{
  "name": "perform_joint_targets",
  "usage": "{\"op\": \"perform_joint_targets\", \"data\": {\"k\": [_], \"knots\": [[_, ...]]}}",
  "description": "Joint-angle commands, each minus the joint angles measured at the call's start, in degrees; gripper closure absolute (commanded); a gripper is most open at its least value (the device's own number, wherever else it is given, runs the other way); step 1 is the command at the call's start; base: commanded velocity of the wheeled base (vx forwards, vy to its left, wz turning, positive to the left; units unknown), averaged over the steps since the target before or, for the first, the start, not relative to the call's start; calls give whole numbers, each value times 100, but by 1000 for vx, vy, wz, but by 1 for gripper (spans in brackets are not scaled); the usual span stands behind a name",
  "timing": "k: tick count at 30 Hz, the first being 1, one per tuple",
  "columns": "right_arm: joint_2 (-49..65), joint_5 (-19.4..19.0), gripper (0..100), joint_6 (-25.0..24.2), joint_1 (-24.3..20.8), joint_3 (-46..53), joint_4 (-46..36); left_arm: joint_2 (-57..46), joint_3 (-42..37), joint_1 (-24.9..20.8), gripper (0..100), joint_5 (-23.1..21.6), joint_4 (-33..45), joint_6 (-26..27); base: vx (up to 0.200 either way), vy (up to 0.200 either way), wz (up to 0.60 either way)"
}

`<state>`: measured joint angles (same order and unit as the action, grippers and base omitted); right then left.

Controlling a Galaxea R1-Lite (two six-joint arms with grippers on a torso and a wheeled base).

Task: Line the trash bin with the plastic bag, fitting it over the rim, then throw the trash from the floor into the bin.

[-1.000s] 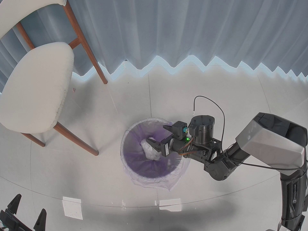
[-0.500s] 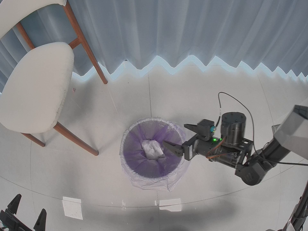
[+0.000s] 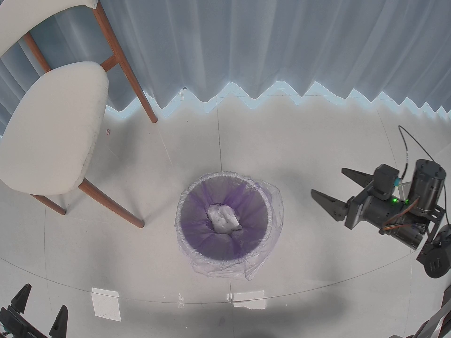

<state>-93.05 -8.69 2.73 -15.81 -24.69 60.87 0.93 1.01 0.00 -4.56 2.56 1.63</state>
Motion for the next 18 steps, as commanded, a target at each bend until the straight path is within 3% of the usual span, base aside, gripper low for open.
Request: {"op": "perform_joint_targets", "data": {"k": [1,5,11,18], "knots": [[1131,-1,0,8,421,632,4,-93,-101,0,0,-1,-1,-5,0,0,0],[1509,8,0,8,474,878,-14,-93,-101,9,0,-1,-1,4,0,0,0],[2168,359,0,-1,685,1300,-40,-93,-101,0,0,-1,-1,12,0,0,0],[2731,368,0,-1,1001,1774,-49,-93,-101,0,0,-1,-1,12,0,0,0]]}}
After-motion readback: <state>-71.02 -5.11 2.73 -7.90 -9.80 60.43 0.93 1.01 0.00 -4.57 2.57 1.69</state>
